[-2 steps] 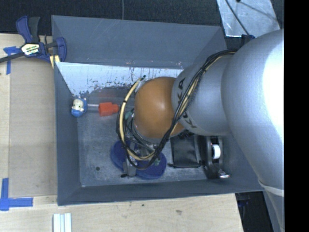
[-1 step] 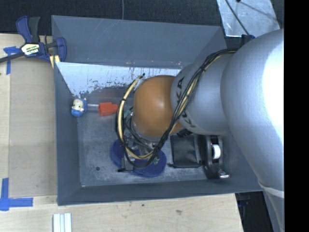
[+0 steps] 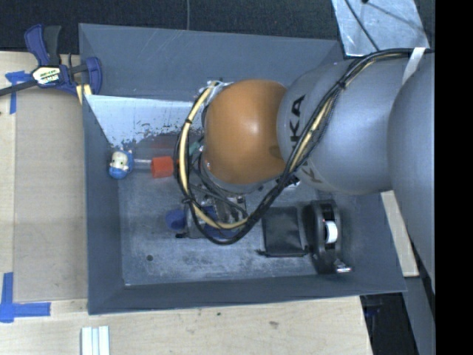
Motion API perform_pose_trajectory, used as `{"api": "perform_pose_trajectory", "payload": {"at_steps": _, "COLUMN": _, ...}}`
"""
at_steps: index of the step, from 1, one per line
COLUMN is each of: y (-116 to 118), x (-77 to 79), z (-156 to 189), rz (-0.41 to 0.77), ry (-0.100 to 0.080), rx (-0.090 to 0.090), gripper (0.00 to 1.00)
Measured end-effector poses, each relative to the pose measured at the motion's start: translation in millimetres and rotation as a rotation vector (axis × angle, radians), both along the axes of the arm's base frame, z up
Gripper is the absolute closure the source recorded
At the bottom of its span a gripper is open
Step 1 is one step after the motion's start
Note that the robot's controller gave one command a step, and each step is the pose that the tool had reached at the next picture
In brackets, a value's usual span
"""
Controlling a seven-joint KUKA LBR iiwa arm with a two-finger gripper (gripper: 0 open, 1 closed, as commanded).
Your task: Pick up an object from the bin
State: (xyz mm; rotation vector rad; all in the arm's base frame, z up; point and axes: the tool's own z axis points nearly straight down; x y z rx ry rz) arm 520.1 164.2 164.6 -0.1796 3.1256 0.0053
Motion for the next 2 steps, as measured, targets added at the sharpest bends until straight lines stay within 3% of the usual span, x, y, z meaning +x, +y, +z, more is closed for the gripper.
{"api": "perform_pose_trajectory", "payload": {"at_steps": 1, "y": 9, "x": 39.1, "z": -12, "rz": 0.088, "ry": 0.005, "rx": -0.003, "gripper": 1.0}}
{"api": "perform_pose_trajectory", "payload": {"at_steps": 2, "y": 36, "x": 37.0, "z": 78, "rz": 0.109, "ry": -0.002, "rx": 0.0, "gripper": 1.0}}
